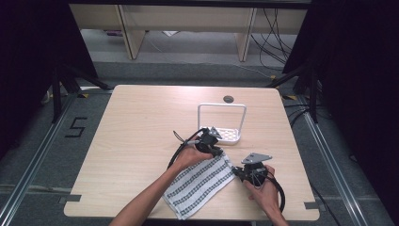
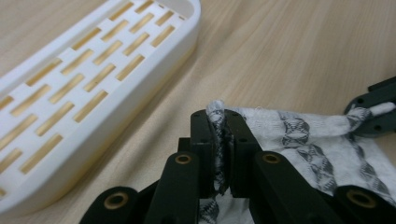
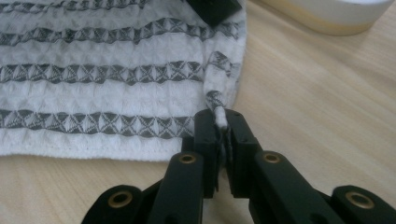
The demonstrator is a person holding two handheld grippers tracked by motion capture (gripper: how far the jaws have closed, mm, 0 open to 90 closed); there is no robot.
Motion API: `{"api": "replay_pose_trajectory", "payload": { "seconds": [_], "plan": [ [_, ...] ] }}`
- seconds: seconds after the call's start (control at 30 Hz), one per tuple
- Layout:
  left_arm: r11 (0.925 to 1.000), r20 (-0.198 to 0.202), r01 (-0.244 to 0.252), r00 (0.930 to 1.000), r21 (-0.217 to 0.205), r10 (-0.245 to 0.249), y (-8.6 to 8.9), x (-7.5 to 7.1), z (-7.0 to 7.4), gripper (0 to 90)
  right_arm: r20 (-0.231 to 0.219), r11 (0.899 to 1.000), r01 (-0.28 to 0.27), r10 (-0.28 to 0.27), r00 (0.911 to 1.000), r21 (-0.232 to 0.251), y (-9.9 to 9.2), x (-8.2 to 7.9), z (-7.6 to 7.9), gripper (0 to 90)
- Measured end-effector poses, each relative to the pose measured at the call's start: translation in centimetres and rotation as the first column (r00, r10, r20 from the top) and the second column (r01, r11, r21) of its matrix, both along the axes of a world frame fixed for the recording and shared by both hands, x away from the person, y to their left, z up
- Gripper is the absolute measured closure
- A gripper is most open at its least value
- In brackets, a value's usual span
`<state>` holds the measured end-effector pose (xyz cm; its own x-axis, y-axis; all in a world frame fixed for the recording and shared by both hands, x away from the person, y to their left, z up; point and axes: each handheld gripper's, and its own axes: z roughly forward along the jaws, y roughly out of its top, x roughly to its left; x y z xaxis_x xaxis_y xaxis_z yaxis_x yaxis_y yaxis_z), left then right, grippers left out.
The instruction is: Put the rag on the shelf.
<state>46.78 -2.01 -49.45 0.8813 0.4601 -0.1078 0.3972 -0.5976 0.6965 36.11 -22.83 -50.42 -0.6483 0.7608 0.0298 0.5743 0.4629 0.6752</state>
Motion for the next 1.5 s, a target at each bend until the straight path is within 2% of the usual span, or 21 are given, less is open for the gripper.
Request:
{"api": "replay_pose_trajectory", "payload": {
  "seconds": [0.1, 0.27, 0.3, 0.43, 0.47, 0.5, 0.63, 0.67, 0.77, 0.8, 0.83, 0.93, 0.97, 1.03, 1.07, 1.2, 1.23, 1.3, 1.33, 1.43, 1.5],
  "plan": [
    [0.9980, 0.011, -0.030, 0.9995, -0.056, 0.031, 0.6, -0.4, 1.1, 84.1, 0.018, 1.000, -0.009, 0.009, 0.9998, 0.002, -0.1, 0.2, 1.2, 86.6],
    [0.9947, 0.037, -0.056, 0.9975, -0.086, 0.060, 1.8, -1.1, 3.1, 84.2, 0.060, 0.999, -0.033, 0.031, 0.9977, 0.034, 0.1, 0.5, 2.6, 86.8],
    [0.9967, 0.049, -0.046, 0.9975, -0.066, 0.050, 2.1, -1.2, 3.5, 84.2, 0.060, 0.999, -0.033, 0.031, 0.9977, 0.034, 0.1, 0.5, 2.6, 86.8],
    [0.9952, 0.063, -0.052, 0.9964, -0.083, 0.057, 3.0, -1.6, 4.8, 84.2, 0.099, 0.997, -0.050, 0.044, 0.9941, 0.057, 0.4, 0.6, 3.4, 86.8],
    [0.9922, 0.065, -0.066, 0.9952, -0.106, 0.074, 3.1, -1.8, 5.1, 84.2, 0.097, 0.996, -0.056, 0.049, 0.9941, 0.068, 0.7, 0.5, 3.9, 86.8],
    [0.9931, 0.074, -0.058, 0.9951, -0.102, 0.066, 3.4, -1.8, 5.4, 84.2, 0.128, 0.996, -0.068, 0.060, 0.9899, 0.065, 0.8, 0.6, 4.1, 86.8],
    [0.9866, 0.085, -0.079, 0.9922, -0.143, 0.091, 4.4, -2.3, 6.9, 84.2, 0.123, 0.994, -0.068, 0.056, 0.9908, 0.091, 1.3, 0.4, 5.3, 86.8],
    [0.9864, 0.094, -0.079, 0.9912, -0.144, 0.093, 4.7, -2.4, 7.4, 84.2, 0.162, 0.992, -0.092, 0.077, 0.9837, 0.089, 1.4, 0.5, 5.7, 86.8],
    [0.9817, 0.117, -0.081, 0.9878, -0.172, 0.102, 5.4, -2.9, 9.0, 84.2, 0.173, 0.990, -0.095, 0.076, 0.9821, 0.107, 1.9, 0.2, 7.3, 86.8],
    [0.9806, 0.131, -0.078, 0.9860, -0.179, 0.103, 5.7, -3.1, 9.5, 84.2, 0.207, 0.986, -0.122, 0.096, 0.9736, 0.115, 1.8, 0.4, 8.6, 86.9],
    [0.9787, 0.139, -0.080, 0.9845, -0.189, 0.107, 6.0, -3.3, 10.1, 84.2, 0.207, 0.986, -0.122, 0.096, 0.9736, 0.115, 1.8, 0.4, 8.6, 86.9],
    [0.9713, 0.153, -0.074, 0.9821, -0.226, 0.110, 6.7, -3.7, 11.8, 84.2, 0.236, 0.986, -0.109, 0.077, 0.9686, 0.126, 1.8, 0.3, 10.8, 86.9],
    [0.9725, 0.161, -0.072, 0.9809, -0.222, 0.109, 6.9, -3.9, 12.5, 84.3, 0.244, 0.985, -0.119, 0.085, 0.9659, 0.126, 1.7, 0.3, 11.6, 86.9],
    [0.9681, 0.162, -0.077, 0.9797, -0.238, 0.118, 7.2, -4.2, 14.2, 84.3, 0.300, 0.985, -0.141, 0.105, 0.9480, 0.099, 1.7, 0.6, 13.9, 86.9],
    [0.9681, 0.162, -0.077, 0.9797, -0.238, 0.118, 7.2, -4.2, 14.2, 84.3, 0.300, 0.985, -0.141, 0.105, 0.9480, 0.099, 1.7, 0.6, 13.9, 86.9],
    [0.9641, 0.170, -0.096, 0.9752, -0.248, 0.141, 7.1, -4.3, 16.2, 84.2, 0.330, 0.987, -0.132, 0.096, 0.9389, 0.088, 1.9, 1.1, 17.2, 87.0],
    [0.9637, 0.174, -0.101, 0.9738, -0.247, 0.147, 7.1, -4.2, 17.1, 84.2, 0.333, 0.988, -0.123, 0.087, 0.9391, 0.090, 1.9, 1.3, 17.7, 87.0],
    [0.9630, 0.177, -0.107, 0.9722, -0.248, 0.153, 7.0, -4.1, 17.5, 84.2, 0.334, 0.989, -0.130, 0.098, 0.9375, 0.076, 1.8, 1.5, 18.2, 87.0],
    [0.9626, 0.178, -0.108, 0.9717, -0.249, 0.155, 7.0, -3.9, 17.9, 84.2, 0.323, 0.988, -0.133, 0.100, 0.9412, 0.083, 1.8, 1.7, 18.6, 87.0],
    [0.9604, 0.182, -0.111, 0.9701, -0.256, 0.161, 6.8, -3.6, 19.1, 84.1, 0.342, 0.990, -0.123, 0.093, 0.9351, 0.066, 1.6, 2.4, 19.7, 87.0],
    [0.9593, 0.185, -0.115, 0.9686, -0.258, 0.166, 6.7, -3.3, 19.9, 84.1, 0.332, 0.990, -0.125, 0.098, 0.9382, 0.060, 1.4, 2.7, 20.5, 87.0]
  ]
}}
